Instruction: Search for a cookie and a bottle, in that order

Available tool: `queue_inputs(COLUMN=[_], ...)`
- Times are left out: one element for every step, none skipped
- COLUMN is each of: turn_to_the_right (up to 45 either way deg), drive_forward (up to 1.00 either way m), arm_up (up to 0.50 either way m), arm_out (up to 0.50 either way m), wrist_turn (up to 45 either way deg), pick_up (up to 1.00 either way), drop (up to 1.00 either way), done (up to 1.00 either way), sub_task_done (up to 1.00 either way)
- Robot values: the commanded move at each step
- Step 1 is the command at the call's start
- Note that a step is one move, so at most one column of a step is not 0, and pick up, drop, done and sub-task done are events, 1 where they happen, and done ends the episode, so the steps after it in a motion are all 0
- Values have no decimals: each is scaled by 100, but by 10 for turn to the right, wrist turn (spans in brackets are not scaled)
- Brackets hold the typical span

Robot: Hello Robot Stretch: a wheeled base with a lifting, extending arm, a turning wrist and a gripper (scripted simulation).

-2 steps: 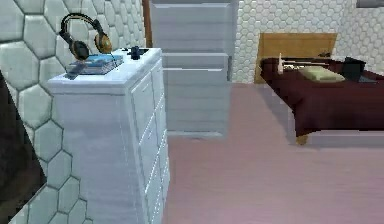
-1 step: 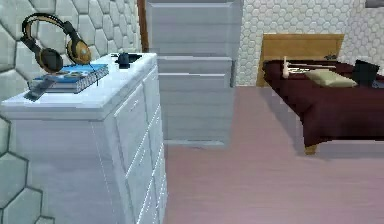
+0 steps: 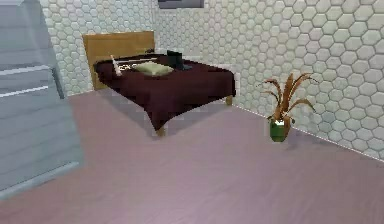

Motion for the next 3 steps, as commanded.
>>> queue_inputs(turn_to_the_right=[450, 0, 60], drive_forward=[0, 100, 0], arm_up=[0, 0, 0], arm_out=[0, 0, 0], wrist_turn=[0, 0, 0], pick_up=[0, 0, 0], drop=[0, 0, 0], done=[0, 0, 0], sub_task_done=[0, 0, 0])
